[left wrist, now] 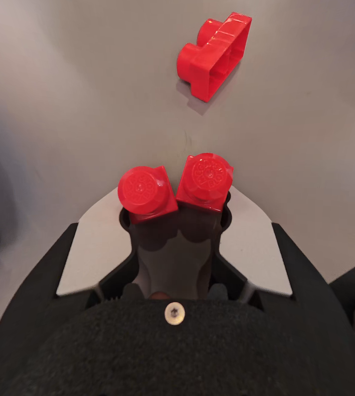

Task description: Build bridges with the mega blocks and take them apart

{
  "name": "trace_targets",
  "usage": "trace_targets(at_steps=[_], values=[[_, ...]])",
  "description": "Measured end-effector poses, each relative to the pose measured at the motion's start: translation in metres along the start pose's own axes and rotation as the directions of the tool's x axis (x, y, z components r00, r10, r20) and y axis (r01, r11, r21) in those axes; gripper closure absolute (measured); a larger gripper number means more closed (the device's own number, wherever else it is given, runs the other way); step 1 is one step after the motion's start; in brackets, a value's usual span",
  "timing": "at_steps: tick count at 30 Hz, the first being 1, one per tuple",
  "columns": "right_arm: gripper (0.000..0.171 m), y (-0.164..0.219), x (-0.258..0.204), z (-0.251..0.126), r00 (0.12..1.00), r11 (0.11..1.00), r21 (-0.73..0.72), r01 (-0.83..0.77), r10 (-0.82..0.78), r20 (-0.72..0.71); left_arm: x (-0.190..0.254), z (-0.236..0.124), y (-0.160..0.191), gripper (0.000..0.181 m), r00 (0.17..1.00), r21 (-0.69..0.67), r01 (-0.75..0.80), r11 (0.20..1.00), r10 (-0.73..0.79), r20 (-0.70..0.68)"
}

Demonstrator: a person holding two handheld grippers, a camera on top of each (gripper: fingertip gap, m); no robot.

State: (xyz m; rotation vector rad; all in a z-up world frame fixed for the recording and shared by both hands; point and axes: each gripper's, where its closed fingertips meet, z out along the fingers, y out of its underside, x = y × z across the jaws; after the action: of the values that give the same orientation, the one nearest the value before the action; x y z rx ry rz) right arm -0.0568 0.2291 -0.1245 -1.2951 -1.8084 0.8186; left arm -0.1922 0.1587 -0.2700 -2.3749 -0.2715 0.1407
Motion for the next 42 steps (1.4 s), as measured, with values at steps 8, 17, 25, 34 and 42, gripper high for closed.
trace_targets(at_steps=[8,17,25,34,42], values=[[0.136,0.009,0.009,0.007,1.0,0.999,-0.02,-0.027,0.027,-0.007,0.008,0.002,-0.014,0.097,1.0,0.058,0.007,0.998,-0.008,0.025],[0.136,0.043,0.019,0.069,0.999,0.989,-0.142,-0.03,0.032,0.016,0.019,-0.015,-0.011,0.097,0.985,0.119,-0.12,0.986,0.134,-0.111],[0.119,0.05,0.032,0.136,0.997,0.966,-0.252,-0.057,0.067,0.028,-0.003,-0.016,-0.009,0.097,0.986,0.112,-0.125,0.986,0.136,-0.097],[0.118,0.031,0.011,0.14,0.995,0.977,-0.202,-0.074,0.084,0.045,-0.006,-0.014,-0.003,0.097,0.99,0.075,-0.031,0.997,0.041,-0.138],[0.12,0.032,0.002,0.089,0.996,0.986,-0.143,-0.085,0.085,-0.004,0.015,-0.009,0.004,0.097,0.95,0.032,-0.243,0.969,0.245,-0.195]])
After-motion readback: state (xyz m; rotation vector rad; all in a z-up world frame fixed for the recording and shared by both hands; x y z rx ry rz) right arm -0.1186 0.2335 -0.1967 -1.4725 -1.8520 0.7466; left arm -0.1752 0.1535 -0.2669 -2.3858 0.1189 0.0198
